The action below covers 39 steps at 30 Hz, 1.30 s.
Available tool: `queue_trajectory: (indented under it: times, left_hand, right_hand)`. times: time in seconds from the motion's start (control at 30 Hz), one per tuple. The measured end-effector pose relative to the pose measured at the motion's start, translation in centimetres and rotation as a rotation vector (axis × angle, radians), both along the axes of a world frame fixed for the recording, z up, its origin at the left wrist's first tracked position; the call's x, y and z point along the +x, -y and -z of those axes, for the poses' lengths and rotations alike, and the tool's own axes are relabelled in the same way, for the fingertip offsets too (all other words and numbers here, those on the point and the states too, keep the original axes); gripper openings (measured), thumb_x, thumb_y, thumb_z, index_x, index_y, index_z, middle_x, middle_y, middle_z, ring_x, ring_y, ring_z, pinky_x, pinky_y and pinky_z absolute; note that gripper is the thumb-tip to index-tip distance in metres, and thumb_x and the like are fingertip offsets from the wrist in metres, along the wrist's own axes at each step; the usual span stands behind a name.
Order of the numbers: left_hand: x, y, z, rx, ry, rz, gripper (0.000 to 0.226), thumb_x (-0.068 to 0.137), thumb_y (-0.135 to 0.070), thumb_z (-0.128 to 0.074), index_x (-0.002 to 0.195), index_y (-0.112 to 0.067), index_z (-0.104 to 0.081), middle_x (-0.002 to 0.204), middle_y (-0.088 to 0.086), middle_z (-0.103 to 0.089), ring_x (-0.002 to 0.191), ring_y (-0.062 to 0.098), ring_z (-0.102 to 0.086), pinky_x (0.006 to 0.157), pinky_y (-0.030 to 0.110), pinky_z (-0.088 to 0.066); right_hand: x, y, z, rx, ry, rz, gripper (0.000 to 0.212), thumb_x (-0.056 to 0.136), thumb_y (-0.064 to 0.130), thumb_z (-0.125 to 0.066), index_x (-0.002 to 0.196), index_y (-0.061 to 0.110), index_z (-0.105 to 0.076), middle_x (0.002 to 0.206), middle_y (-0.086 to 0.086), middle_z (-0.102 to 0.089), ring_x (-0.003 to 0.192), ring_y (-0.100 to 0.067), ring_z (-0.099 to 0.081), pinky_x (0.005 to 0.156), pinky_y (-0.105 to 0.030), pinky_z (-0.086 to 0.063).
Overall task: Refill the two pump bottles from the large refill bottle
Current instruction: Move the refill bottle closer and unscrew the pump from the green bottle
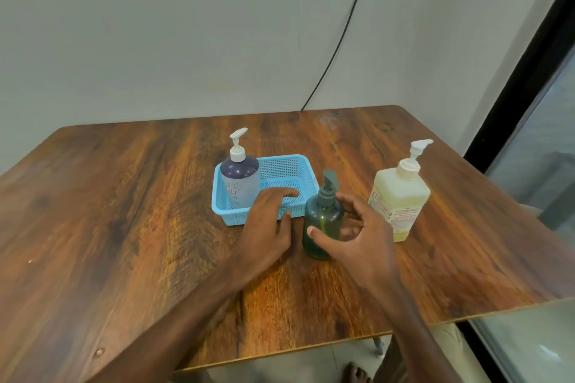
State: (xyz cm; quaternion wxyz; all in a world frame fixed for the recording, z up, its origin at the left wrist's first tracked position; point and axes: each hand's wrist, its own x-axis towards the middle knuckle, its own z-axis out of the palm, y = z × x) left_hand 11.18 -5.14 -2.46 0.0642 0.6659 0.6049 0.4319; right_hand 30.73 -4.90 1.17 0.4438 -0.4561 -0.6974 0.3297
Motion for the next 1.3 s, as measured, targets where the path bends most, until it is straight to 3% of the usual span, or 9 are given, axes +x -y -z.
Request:
queue_trajectory:
  times: [0.2,0.4,0.67,0.77,0.87,0.97,1.1,1.2,1.3]
  left_hand:
    - [0.9,2.8,-2.7,-0.143,0.415,0.22,0.023,0.104,-0.027,-0.059,0.126,-0.032,-0.065,0.125,-0.021,-0.068,0.123,0.0,-0.06,0.102,0.026,-0.053]
    - [1.4,1.8,-2.8,-0.256,0.273,0.237,0.053,0.085,-0.061,-0.072,0.13,-0.037,-0.059,0.125,-0.018,-0.067,0.12,0.004,-0.062,0.103,0.039,-0.053]
    - [0.9,0.2,-2.7,-0.244,0.292,0.309,0.032,0.089,-0.043,-0.078,0.118,-0.041,-0.064,0.112,-0.021,-0.071,0.107,-0.002,-0.066,0.094,0.027,-0.057]
    - [0.8,0.0,-2.7,-0.231,0.3,0.378,0.035,0.09,-0.03,-0.078,0.122,-0.034,-0.064,0.112,-0.017,-0.072,0.106,0.003,-0.067,0.089,0.022,-0.056]
    - [1.0,-0.3,-2.4,-0.224,0.282,0.383,0.052,0.086,-0.019,-0.08,0.132,-0.031,-0.058,0.115,-0.017,-0.071,0.108,0.003,-0.067,0.089,0.021,-0.055]
    - [1.0,-0.2,-2.3,-0.269,0.281,0.412,0.078,0.086,-0.018,-0.08,0.15,-0.035,-0.038,0.131,-0.021,-0.063,0.121,-0.001,-0.061,0.101,0.024,-0.053]
    - [-0.5,0.7,-1.8,-0.34,0.302,0.524,0.105,0.084,-0.009,-0.08,0.159,-0.038,-0.014,0.153,-0.013,-0.045,0.142,0.01,-0.048,0.115,0.042,-0.045]
    - [-1.6,2.1,-2.8,-0.388,0.434,0.606,0.088,0.09,-0.012,-0.074,0.157,-0.042,-0.026,0.154,-0.014,-0.046,0.145,0.01,-0.044,0.118,0.046,-0.041]
    - [-1.8,2.0,-3.7,-0.398,0.423,0.584,0.057,0.097,-0.042,-0.063,0.15,-0.041,-0.044,0.152,-0.019,-0.05,0.145,0.008,-0.043,0.118,0.046,-0.04]
  right_hand:
    - [-1.4,0.6,1.4,-0.006,0.005,-0.042,0.069,0.069,0.037,-0.092,0.13,0.037,-0.058,0.118,0.027,-0.065,0.106,0.006,-0.065,0.084,-0.015,-0.057]
    - [-1.6,0.6,0.9,-0.063,-0.005,-0.186,0.069,0.077,0.017,-0.088,0.138,0.031,-0.057,0.121,0.031,-0.065,0.113,0.009,-0.063,0.091,-0.013,-0.054]
    - [1.3,-0.6,-2.3,-0.067,0.048,-0.286,0.05,0.093,0.001,-0.069,0.136,0.025,-0.062,0.124,0.019,-0.07,0.116,-0.001,-0.065,0.091,-0.025,-0.059]
    - [0.3,-0.9,-2.5,-0.056,0.012,-0.239,0.044,0.092,0.015,-0.074,0.134,0.024,-0.064,0.121,0.014,-0.072,0.115,-0.005,-0.067,0.091,-0.028,-0.059]
    - [-1.3,-0.6,-1.7,-0.001,0.086,-0.178,0.048,0.086,0.033,-0.08,0.132,0.029,-0.065,0.119,0.016,-0.071,0.109,-0.001,-0.067,0.085,-0.017,-0.056]
    - [-2.3,-0.3,-0.7,-0.029,0.027,-0.124,0.047,0.085,0.039,-0.082,0.127,0.029,-0.066,0.116,0.012,-0.072,0.107,-0.005,-0.069,0.086,-0.025,-0.059]
    - [-2.8,0.1,-0.2,-0.102,0.052,-0.159,0.045,0.086,0.047,-0.077,0.126,0.031,-0.065,0.111,0.017,-0.073,0.102,-0.004,-0.07,0.082,-0.028,-0.059]
    - [-2.5,0.4,-0.7,-0.071,0.105,-0.15,0.035,0.089,0.048,-0.071,0.12,0.033,-0.07,0.1,0.021,-0.073,0.091,-0.005,-0.068,0.068,-0.017,-0.049]
    - [-2.2,0.3,-0.9,-0.083,0.15,-0.173,0.026,0.091,0.048,-0.065,0.116,0.04,-0.067,0.104,0.021,-0.072,0.095,-0.008,-0.067,0.071,-0.025,-0.053]
